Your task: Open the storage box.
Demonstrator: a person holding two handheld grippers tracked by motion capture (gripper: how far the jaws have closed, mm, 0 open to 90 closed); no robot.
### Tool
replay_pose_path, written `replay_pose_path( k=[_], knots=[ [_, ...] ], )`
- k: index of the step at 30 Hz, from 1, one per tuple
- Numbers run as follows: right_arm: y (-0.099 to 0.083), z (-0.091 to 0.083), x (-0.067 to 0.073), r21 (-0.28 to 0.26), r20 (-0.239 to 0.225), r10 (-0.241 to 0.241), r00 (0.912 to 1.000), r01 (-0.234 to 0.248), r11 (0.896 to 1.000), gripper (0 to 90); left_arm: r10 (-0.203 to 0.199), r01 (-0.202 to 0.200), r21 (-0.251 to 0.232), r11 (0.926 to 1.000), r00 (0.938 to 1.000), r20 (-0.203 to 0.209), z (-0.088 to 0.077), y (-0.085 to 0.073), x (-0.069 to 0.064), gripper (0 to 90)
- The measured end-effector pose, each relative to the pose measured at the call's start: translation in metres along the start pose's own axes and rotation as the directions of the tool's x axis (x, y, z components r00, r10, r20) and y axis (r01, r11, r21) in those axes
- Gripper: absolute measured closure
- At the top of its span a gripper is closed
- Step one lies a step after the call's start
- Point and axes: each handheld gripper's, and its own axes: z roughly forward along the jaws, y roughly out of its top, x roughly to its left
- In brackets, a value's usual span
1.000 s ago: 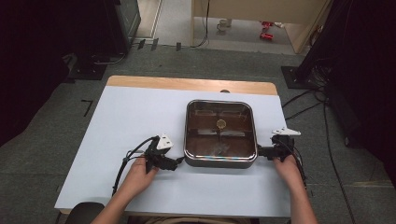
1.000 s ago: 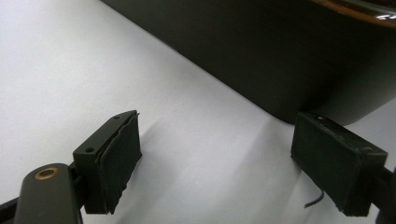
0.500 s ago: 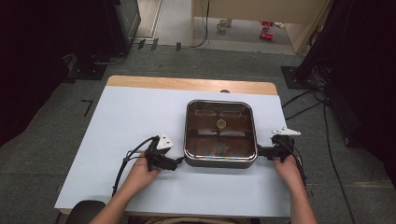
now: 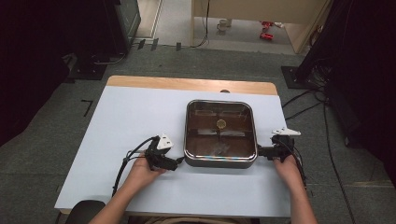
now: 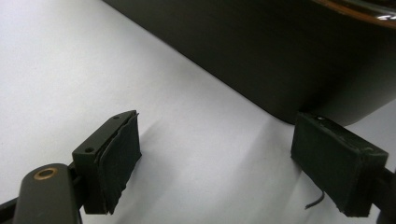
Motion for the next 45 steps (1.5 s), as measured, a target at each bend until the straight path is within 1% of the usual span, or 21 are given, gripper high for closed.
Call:
replay_pose_path(
  k=[2, 5, 6, 7, 8, 10, 11, 12, 13, 14, 15, 16, 25, 28, 29, 32, 34, 35, 39, 42, 45],
  knots=[
    [0.000, 0.000, 0.000, 0.000, 0.000, 0.000, 1.0000, 0.000, 1.000, 0.0, -0.007, 0.008, 0.022, 0.9997, 0.9998, -0.016, -0.001, 0.002, -0.002, 15.3],
    [0.000, 0.000, 0.000, 0.000, 0.000, 0.000, 1.0000, 0.000, 1.000, 0.0, -0.016, 0.017, 0.042, 0.9990, 0.9997, -0.021, -0.001, 0.004, -0.002, 15.9],
    [0.000, 0.000, 0.000, 0.000, 0.000, 0.000, 1.0000, 0.000, 1.000, 0.0, -0.025, 0.027, 0.067, 0.9974, 0.9994, -0.025, -0.002, 0.007, -0.003, 16.7],
    [0.000, 0.000, 0.000, 0.000, 0.000, 0.000, 1.0000, 0.000, 1.000, 0.0, -0.025, 0.027, 0.067, 0.9974, 0.9994, -0.025, -0.002, 0.007, -0.003, 17.3],
    [0.000, 0.000, 0.000, 0.000, 0.000, 0.000, 1.0000, 0.000, 1.000, 0.0, -0.027, 0.029, 0.086, 0.9959, 0.9993, -0.025, -0.003, 0.009, -0.003, 17.3],
    [0.000, 0.000, 0.000, 0.000, 0.000, 0.000, 1.0000, 0.000, 1.000, 0.0, -0.030, 0.033, 0.113, 0.9931, 0.9992, -0.026, -0.006, 0.012, -0.001, 22.3],
    [0.000, 0.000, 0.000, 0.000, 0.000, 0.000, 1.0000, 0.000, 1.000, 0.0, -0.030, 0.032, 0.121, 0.9921, 0.9994, -0.019, -0.007, 0.012, 0.000, 26.1],
    [0.000, 0.000, 0.000, 0.000, -0.001, 0.001, 1.0000, -0.001, 1.000, 0.0, -0.045, 0.044, 0.133, 0.9901, 0.9990, 0.006, -0.010, 0.012, 0.004, 27.1],
    [0.000, 0.000, 0.000, 0.000, -0.001, 0.001, 1.0000, -0.001, 1.000, 0.0, -0.045, 0.044, 0.133, 0.9901, 0.9990, 0.006, -0.010, 0.012, 0.004, 27.3],
    [0.000, 0.000, 0.000, 0.000, -0.001, 0.000, 1.0000, 0.000, 1.000, 0.0, -0.071, 0.066, 0.143, 0.9875, 0.9970, 0.030, -0.013, 0.013, 0.007, 28.9],
    [0.000, 0.000, 0.000, 0.000, -0.001, 0.000, 1.0000, 0.000, 1.000, 0.0, -0.071, 0.066, 0.143, 0.9875, 0.9970, 0.030, -0.013, 0.013, 0.007, 30.4],
    [0.000, 0.000, 0.000, 0.000, -0.001, 0.000, 1.0000, 0.000, 1.000, 0.0, -0.092, 0.085, 0.130, 0.9878, 0.9946, 0.048, -0.018, 0.014, 0.010, 31.0],
    [0.000, 0.000, 0.000, 0.000, -0.001, 0.001, 1.0000, -0.001, 1.000, 0.0, -0.115, 0.109, 0.069, 0.9916, 0.9902, 0.079, -0.040, 0.028, 0.019, 31.2],
    [0.000, 0.000, 0.000, -0.001, -0.001, 0.000, 1.0000, 0.000, 1.000, 0.0, -0.081, 0.078, 0.055, 0.9955, 0.9953, 0.055, -0.049, 0.036, 0.018, 31.2],
    [0.000, 0.000, 0.000, -0.001, -0.001, 0.000, 1.0000, 0.000, 1.000, 0.0, -0.081, 0.078, 0.055, 0.9955, 0.9953, 0.055, -0.049, 0.036, 0.018, 30.8],
    [0.000, 0.000, 0.000, 0.000, -0.002, 0.001, 1.0000, -0.001, 1.000, 0.0, -0.052, 0.050, 0.039, 0.9980, 0.9967, 0.062, -0.051, 0.044, 0.016, 30.5],
    [0.000, 0.000, 0.000, -0.001, -0.001, 0.000, 1.0000, 0.000, 1.000, 0.0, -0.037, 0.034, 0.034, 0.9988, 0.9963, 0.078, -0.050, 0.052, 0.014, 30.2],
    [0.000, 0.000, 0.000, -0.001, -0.001, 0.000, 1.0000, 0.000, 1.000, 0.0, -0.037, 0.034, 0.034, 0.9988, 0.9963, 0.078, -0.050, 0.052, 0.014, 30.2],
    [0.000, 0.000, 0.000, -0.001, -0.001, 0.001, 1.0000, -0.001, 1.000, 0.0, -0.019, 0.018, 0.013, 0.9998, 0.9961, 0.086, -0.051, 0.068, 0.012, 30.4],
    [0.000, 0.000, 0.000, 0.000, 0.000, 0.000, 1.0000, 0.000, 1.000, 0.0, -0.013, 0.014, -0.009, 0.9999, 0.9927, 0.120, -0.049, 0.087, 0.013, 30.9],
    [0.000, 0.000, 0.000, 0.000, 0.000, 0.000, 1.0000, 0.000, 1.000, 0.0, 0.001, 0.000, -0.005, 1.0000, 0.9921, 0.126, -0.045, 0.095, 0.012, 30.9]
  ],
)
